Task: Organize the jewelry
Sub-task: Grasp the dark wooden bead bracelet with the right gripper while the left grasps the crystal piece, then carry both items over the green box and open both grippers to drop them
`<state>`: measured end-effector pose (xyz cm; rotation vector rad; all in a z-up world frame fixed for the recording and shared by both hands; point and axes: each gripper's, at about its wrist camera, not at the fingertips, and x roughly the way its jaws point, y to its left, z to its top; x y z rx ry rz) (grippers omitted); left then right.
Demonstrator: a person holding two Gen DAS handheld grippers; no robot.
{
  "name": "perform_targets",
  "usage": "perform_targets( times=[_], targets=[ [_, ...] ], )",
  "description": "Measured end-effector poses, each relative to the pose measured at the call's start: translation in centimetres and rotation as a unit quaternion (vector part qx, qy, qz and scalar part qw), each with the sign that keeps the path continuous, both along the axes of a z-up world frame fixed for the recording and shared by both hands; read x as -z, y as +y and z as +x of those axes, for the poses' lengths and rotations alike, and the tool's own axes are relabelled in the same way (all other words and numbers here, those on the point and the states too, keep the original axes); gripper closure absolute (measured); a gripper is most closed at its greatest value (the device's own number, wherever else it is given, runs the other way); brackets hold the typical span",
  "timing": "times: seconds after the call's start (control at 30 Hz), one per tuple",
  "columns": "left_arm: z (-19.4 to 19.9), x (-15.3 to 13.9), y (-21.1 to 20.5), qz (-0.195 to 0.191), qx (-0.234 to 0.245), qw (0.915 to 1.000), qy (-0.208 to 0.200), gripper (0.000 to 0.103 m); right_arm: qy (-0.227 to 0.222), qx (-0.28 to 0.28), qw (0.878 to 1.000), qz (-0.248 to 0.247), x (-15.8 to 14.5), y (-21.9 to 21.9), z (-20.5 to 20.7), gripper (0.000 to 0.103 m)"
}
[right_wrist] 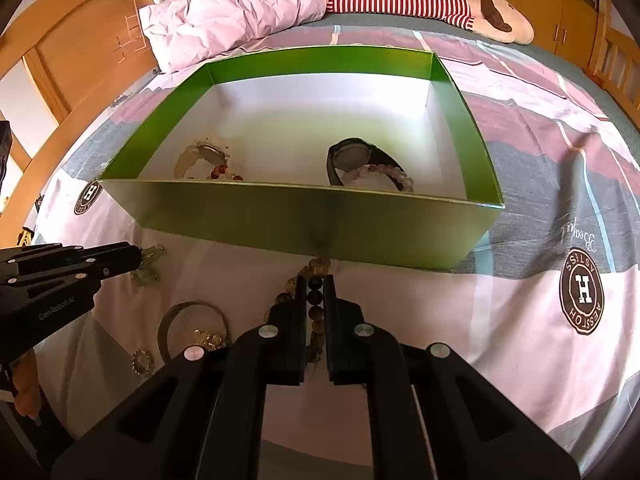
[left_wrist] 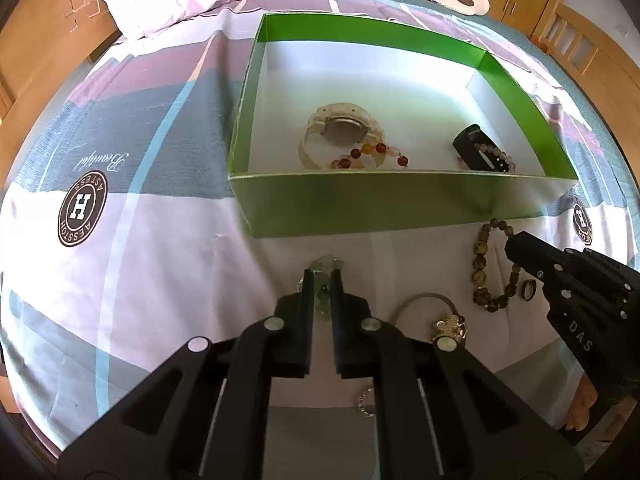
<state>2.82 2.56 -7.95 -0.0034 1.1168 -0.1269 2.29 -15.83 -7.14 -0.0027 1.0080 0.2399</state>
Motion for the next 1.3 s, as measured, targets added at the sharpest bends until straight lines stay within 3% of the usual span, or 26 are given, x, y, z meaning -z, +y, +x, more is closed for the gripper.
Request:
perform_targets(
  times=[0.27, 0.57, 1.3],
  targets=[
    [-0.2, -0.6, 0.0, -0.008, 0.003, 0.9999, -0.012, 0.096, 0.007, 0.007, 1.000, 0.002, 0.2, 0.0, 0.2, 0.096],
    [-0.3, -1.4, 0.1, -0.008, -0.001, 0.9997, -0.024, 0.096, -0.022, -0.017, 1.000, 0.010, -1.3, 0.8, -0.8, 0.096],
    [-0.7, -1.9, 0.0, -0.001, -0.001, 0.9993, -0.038, 0.096, -0.033, -0.009, 0.999, 0.027, -2.2, 0.1, -0.8, 0.096]
  ],
)
